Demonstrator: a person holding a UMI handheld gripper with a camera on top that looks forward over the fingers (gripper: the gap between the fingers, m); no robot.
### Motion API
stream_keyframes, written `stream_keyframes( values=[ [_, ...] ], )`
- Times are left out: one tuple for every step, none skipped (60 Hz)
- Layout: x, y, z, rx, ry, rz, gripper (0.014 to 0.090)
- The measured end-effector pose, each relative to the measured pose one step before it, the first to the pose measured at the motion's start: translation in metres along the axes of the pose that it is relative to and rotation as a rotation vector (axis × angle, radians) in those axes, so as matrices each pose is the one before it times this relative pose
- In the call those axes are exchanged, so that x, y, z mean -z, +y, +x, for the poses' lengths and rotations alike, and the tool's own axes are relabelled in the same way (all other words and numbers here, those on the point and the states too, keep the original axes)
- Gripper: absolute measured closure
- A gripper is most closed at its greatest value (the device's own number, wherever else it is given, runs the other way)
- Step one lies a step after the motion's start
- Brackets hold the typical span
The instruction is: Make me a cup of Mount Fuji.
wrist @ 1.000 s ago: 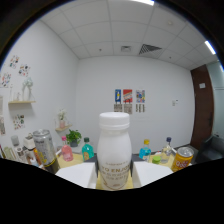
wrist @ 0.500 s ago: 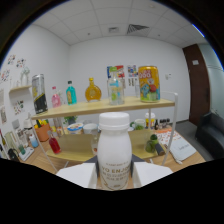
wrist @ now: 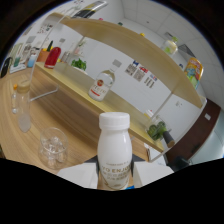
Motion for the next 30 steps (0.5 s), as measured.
stream_keyframes(
  values=[
    [-0.00094, -0.00127, 0.00114, 0.0438, 0.00607, 0.00269, 0.0559],
    [-0.00057, -0.00105, 0.00126, 0.0447, 0.00795, 0.00288, 0.0559],
    [-0.00097, -0.00033, 0.00119, 0.0488, 0.00849, 0.00074, 0.0560],
    [-0.00100, -0.00048, 0.00119, 0.0553, 0.01046, 0.00061, 0.0560],
    [-0.00102, -0.00100, 0.00142, 0.0527, 0.00713, 0.00014, 0.0559],
    [-0.00076, -0.00170, 0.00144, 0.0493, 0.00715, 0.00422, 0.0560],
    [-0.00061, -0.00201, 0.00138, 0.0464, 0.00599, 0.00557, 0.0562],
    [0.00016, -0.00072, 0.00081, 0.0445, 0.00673, 0.00315, 0.0560],
    [-0.00065, -0.00130, 0.00084, 0.0446, 0.00426, 0.00292, 0.0560],
    [-0.00045, -0.00128, 0.00098, 0.0418, 0.00383, 0.00336, 0.0560],
    [-0.00051, -0.00144, 0.00118, 0.0394, 0.00434, 0.00373, 0.0560],
    [-0.00051, -0.00146, 0.00099, 0.0377, 0.00584, 0.00269, 0.0562],
    [-0.00031, -0.00116, 0.00103, 0.0381, 0.00706, 0.00117, 0.0562],
    [0.00001, -0.00150, 0.00089, 0.0383, 0.00559, 0.00279, 0.0561],
    [-0.00018, -0.00196, 0.00016, 0.0400, 0.00262, 0.00637, 0.0562],
    [-0.00298, -0.00352, 0.00057, 0.0432, 0.00471, 0.00970, 0.0562],
    [0.00031, -0.00161, 0.00046, 0.0402, 0.00299, 0.00525, 0.0562],
    [0.00057, -0.00115, 0.00058, 0.0402, 0.00583, 0.00104, 0.0562],
    [-0.00021, -0.00110, 0.00062, 0.0407, 0.00348, -0.00019, 0.0563],
    [-0.00018, -0.00109, 0.00021, 0.0393, 0.00232, 0.00081, 0.0563],
    [-0.00032, -0.00138, 0.00002, 0.0381, 0.00107, 0.00185, 0.0561],
    [-0.00047, -0.00114, 0.00023, 0.0361, 0.00086, 0.00120, 0.0558],
    [-0.00040, -0.00097, -0.00005, 0.0346, 0.00162, -0.00042, 0.0559],
    [-0.00074, -0.00044, 0.00010, 0.0350, 0.00279, -0.00180, 0.0560],
    [-0.00184, -0.00028, 0.00102, 0.0381, 0.01006, 0.00256, 0.0561],
    [-0.00054, -0.00100, 0.00116, 0.0359, 0.00555, -0.00179, 0.0562],
    [-0.00050, -0.00072, 0.00169, 0.0342, 0.00773, -0.00059, 0.0562],
    [0.00032, -0.00072, -0.00047, 0.0334, 0.00775, -0.00144, 0.0562],
    [-0.00059, -0.00043, 0.00042, 0.0329, 0.00380, -0.00337, 0.0562],
    [-0.00066, -0.00034, 0.00045, 0.0317, 0.00299, -0.00291, 0.0562]
  ],
)
